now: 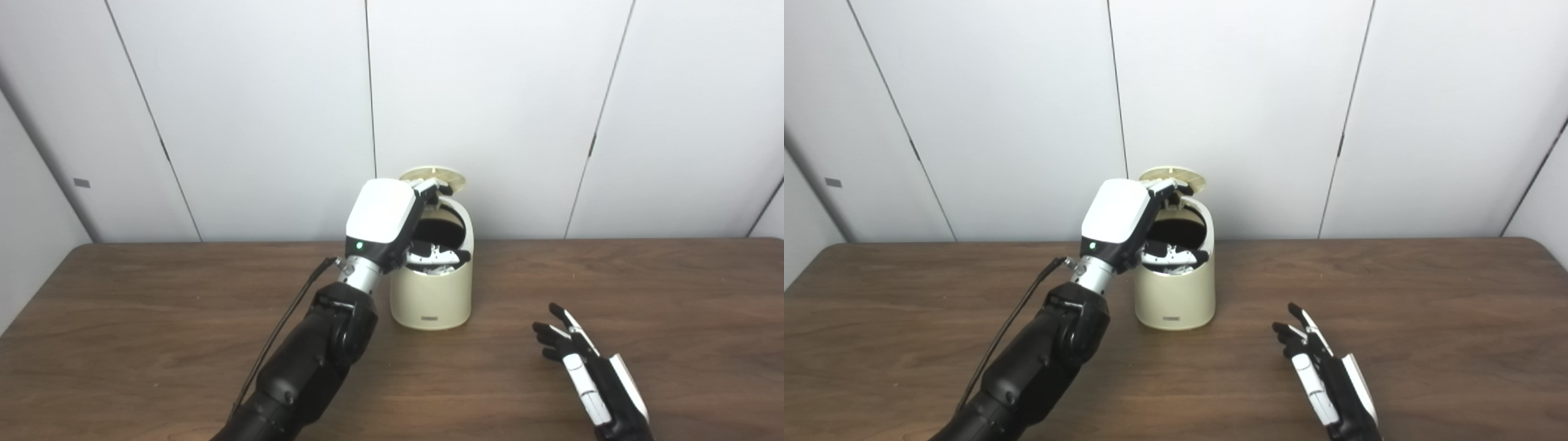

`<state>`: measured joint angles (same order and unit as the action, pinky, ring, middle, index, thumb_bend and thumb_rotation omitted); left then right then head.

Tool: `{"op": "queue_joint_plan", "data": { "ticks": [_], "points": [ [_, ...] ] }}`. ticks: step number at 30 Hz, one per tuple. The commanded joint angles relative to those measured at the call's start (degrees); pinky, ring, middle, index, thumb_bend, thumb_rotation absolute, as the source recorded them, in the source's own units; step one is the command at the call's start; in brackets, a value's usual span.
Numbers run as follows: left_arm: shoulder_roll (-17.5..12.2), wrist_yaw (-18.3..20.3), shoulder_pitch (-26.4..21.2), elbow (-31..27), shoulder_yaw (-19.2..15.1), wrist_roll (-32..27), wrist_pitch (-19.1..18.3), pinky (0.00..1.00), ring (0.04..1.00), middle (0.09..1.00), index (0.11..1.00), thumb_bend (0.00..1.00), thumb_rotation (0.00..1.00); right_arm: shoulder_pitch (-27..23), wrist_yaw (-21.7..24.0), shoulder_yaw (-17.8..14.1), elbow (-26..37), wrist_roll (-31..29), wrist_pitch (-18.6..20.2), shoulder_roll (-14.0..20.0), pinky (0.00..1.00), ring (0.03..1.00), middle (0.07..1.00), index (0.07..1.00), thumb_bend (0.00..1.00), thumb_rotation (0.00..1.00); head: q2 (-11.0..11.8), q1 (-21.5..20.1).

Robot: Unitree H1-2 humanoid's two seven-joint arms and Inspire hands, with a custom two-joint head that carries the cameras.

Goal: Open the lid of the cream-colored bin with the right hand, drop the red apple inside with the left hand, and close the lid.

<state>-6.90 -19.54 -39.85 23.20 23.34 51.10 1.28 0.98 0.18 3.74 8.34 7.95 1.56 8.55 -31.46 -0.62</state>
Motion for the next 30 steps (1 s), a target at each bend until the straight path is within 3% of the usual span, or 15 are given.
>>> {"op": "queue_joint_plan", "data": {
  "ticks": [1,3,8,17,22,25,30],
  "points": [
    [0.1,-0.7,0.5,-1.8,-0.9,-1.9,1.5,0.49,0.550,0.543,0.531,0.59,0.06,-0.1,1.0,0.2,0.9,0.1,-0.3,0.1,0.80,0.840,0.837,0.933,0.52,1.00,0.0,0.0],
    [0.5,-2.0,1.1,-2.8,-1.6,-2.9,2.8,0.41,0.475,0.506,0.494,0.51,0.01,-0.1,1.0,0.2,0.7,0.1,-0.2,0.2,0.81,0.842,0.836,0.934,0.52,1.00,0.0,0.1],
    [0.3,-4.1,1.2,-3.9,-2.5,-3.6,6.3,0.36,0.418,0.498,0.475,0.48,0.00,-0.1,1.1,0.1,0.3,0.0,-0.4,0.2,0.82,0.842,0.832,0.935,0.52,1.00,0.2,0.3],
    [0.2,-7.2,1.6,-7.6,-5.5,-5.1,11.6,0.38,0.445,0.495,0.470,0.48,0.00,-0.4,1.1,-0.2,-0.7,-0.3,-1.4,0.3,0.79,0.834,0.828,0.937,0.52,1.00,0.5,0.4],
    [-0.1,-7.6,2.6,-10.8,-7.8,-7.4,15.0,0.34,0.438,0.483,0.461,0.48,0.00,-0.5,1.2,-0.3,-0.3,-0.3,-0.8,0.4,0.79,0.842,0.841,0.941,0.52,1.00,0.1,0.6],
    [1.2,-6.5,4.2,-14.2,-10.5,-11.3,14.7,0.34,0.440,0.502,0.487,0.48,0.00,-0.6,1.5,-0.6,0.6,-1.1,0.5,0.2,0.81,0.859,0.857,0.946,0.51,1.00,-0.4,0.9],
    [3.8,1.1,9.0,-23.6,-15.1,-22.2,8.4,0.35,0.412,0.524,0.525,0.49,0.00,-2.0,1.0,-1.0,2.4,-1.3,2.4,-0.4,0.80,0.870,0.863,0.932,0.56,1.00,-0.6,0.6]
  ]
}}
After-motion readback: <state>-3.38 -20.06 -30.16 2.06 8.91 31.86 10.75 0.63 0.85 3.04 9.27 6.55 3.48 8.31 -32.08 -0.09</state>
